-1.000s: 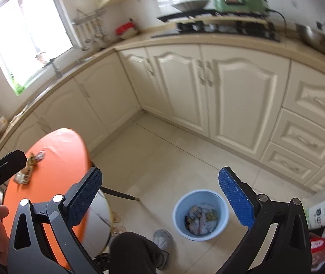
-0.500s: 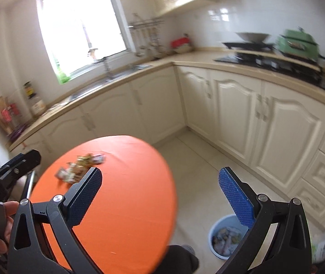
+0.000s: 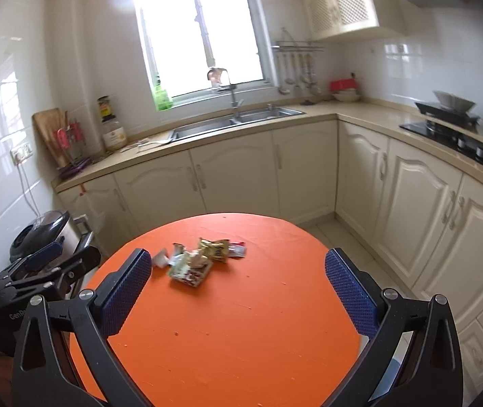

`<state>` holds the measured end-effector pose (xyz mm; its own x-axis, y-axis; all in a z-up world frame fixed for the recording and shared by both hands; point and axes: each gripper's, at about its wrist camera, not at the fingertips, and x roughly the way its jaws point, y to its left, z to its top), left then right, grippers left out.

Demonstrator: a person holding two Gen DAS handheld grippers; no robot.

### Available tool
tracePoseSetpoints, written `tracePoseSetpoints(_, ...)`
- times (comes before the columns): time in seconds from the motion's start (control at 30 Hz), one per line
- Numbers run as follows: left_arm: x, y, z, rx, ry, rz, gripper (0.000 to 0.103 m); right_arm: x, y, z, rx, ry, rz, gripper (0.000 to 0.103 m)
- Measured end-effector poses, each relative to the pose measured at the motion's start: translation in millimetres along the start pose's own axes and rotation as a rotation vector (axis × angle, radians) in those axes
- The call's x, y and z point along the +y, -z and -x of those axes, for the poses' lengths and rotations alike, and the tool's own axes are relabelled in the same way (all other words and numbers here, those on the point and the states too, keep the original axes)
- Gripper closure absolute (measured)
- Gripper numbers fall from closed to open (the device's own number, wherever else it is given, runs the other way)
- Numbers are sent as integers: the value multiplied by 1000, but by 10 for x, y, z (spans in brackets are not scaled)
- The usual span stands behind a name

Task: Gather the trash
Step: 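Return both tools from the bin to the orange table, then grasp the white plastic cup with the left tool while the right tool grasps crumpled paper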

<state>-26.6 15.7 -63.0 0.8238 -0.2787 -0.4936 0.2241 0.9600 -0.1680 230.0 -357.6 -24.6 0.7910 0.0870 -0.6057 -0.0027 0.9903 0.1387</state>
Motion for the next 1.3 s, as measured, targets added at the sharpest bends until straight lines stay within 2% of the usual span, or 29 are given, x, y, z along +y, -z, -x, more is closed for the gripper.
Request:
tracePoseSetpoints(0.1,89,41,-27,13,-33,9,1,113,8,-136,14,-14,25,0)
tracePoseSetpoints(0.3,104,-81,-610,60,-77,6,1,190,16,-566,68,-33,42,0)
tracePoseSetpoints(0.4,113,-239,-1079,98,-93,-5,1,202,18,-872,105,-31,52,0)
tracePoseSetpoints(0.7,87,-407,-2522,259,-159,-91,2,94,104,-1953,257,-45,38,0)
tracePoseSetpoints(0.93,-119,-556,-3540,336,-159,-154,5,237,250,-2496,354,-129,38,1)
tracePoseSetpoints(1.07,-96,-549,-4048,409,-112,-131,24,308,319,-2662,389,-153,33,9)
tracePoseSetpoints(1.13,-57,-623,-4204,397,-87,-105,27,324,351,-2739,403,-165,26,13)
tracePoseSetpoints(1.2,-71,-688,-4329,389,-82,-115,41,338,389,-2817,423,-179,17,21)
tracePoseSetpoints(1.23,-79,-720,-4394,388,-78,-114,44,350,397,-2842,429,-185,15,27)
tracePoseSetpoints(1.27,-83,-753,-4451,386,-76,-116,55,377,428,-2888,438,-199,14,30)
tracePoseSetpoints(1.3,-79,-796,-4524,385,-66,-114,67,398,448,-2914,444,-205,17,38)
